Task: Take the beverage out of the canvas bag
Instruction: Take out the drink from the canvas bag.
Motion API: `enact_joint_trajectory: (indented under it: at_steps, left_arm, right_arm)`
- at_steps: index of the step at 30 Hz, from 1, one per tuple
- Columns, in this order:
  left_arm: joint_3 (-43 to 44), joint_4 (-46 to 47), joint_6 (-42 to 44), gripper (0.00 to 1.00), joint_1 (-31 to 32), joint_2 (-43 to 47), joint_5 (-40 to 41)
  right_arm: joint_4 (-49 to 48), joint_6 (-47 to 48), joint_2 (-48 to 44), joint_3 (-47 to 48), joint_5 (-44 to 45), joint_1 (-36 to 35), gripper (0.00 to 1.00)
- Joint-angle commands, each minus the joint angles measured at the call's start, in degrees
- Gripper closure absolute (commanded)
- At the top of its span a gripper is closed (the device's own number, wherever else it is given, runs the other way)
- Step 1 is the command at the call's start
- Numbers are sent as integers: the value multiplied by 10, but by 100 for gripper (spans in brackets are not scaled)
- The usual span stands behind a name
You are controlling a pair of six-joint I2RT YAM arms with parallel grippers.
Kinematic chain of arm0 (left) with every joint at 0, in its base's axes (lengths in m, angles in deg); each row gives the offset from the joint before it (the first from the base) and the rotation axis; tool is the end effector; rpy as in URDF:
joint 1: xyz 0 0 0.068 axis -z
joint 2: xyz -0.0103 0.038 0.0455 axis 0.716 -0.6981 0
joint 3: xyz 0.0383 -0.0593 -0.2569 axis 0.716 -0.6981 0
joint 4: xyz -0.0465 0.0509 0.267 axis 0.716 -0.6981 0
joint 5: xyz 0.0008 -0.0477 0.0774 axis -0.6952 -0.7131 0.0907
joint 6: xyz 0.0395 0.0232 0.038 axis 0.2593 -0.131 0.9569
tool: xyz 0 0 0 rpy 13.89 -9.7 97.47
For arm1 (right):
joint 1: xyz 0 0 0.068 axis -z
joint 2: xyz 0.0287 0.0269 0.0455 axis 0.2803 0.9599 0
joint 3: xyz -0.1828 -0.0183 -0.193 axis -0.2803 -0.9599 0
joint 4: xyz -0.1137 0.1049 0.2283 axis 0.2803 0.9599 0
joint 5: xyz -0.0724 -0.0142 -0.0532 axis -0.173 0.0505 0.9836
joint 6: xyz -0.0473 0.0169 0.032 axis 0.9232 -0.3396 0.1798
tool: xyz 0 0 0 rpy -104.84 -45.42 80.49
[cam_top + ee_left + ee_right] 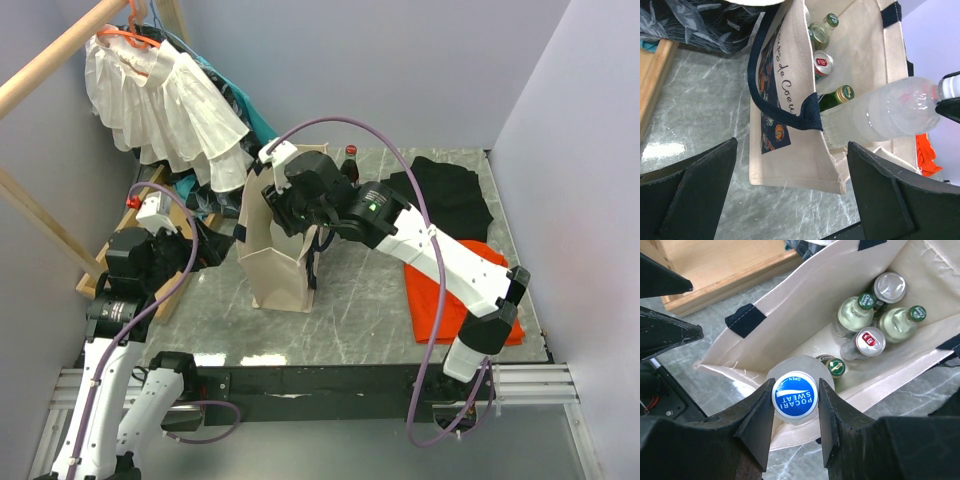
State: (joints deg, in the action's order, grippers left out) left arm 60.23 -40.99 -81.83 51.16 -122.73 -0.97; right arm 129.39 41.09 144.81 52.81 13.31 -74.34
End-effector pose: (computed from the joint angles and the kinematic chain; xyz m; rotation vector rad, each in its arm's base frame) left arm 0.1587 -0.0279 0.3482 -0.1767 1.9323 -0.6769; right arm 0.2078 0.3198 0.4396 -0.8951 1.9424 0.4639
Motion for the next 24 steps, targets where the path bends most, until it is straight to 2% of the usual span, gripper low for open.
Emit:
enact_joint_trajectory:
  at_steps: [1, 14, 24]
  left_arm:
    - [15, -5, 2, 4, 0, 4, 21]
    - [11, 9, -7, 4, 0, -7, 17]
    - [40, 2, 13, 4, 0, -29, 26]
  right_arm:
    - [-74, 43, -32, 56, 50, -2, 100]
    - [-82, 74, -44, 83, 78, -2, 100]
    - [-96, 77, -60, 82, 91, -2, 100]
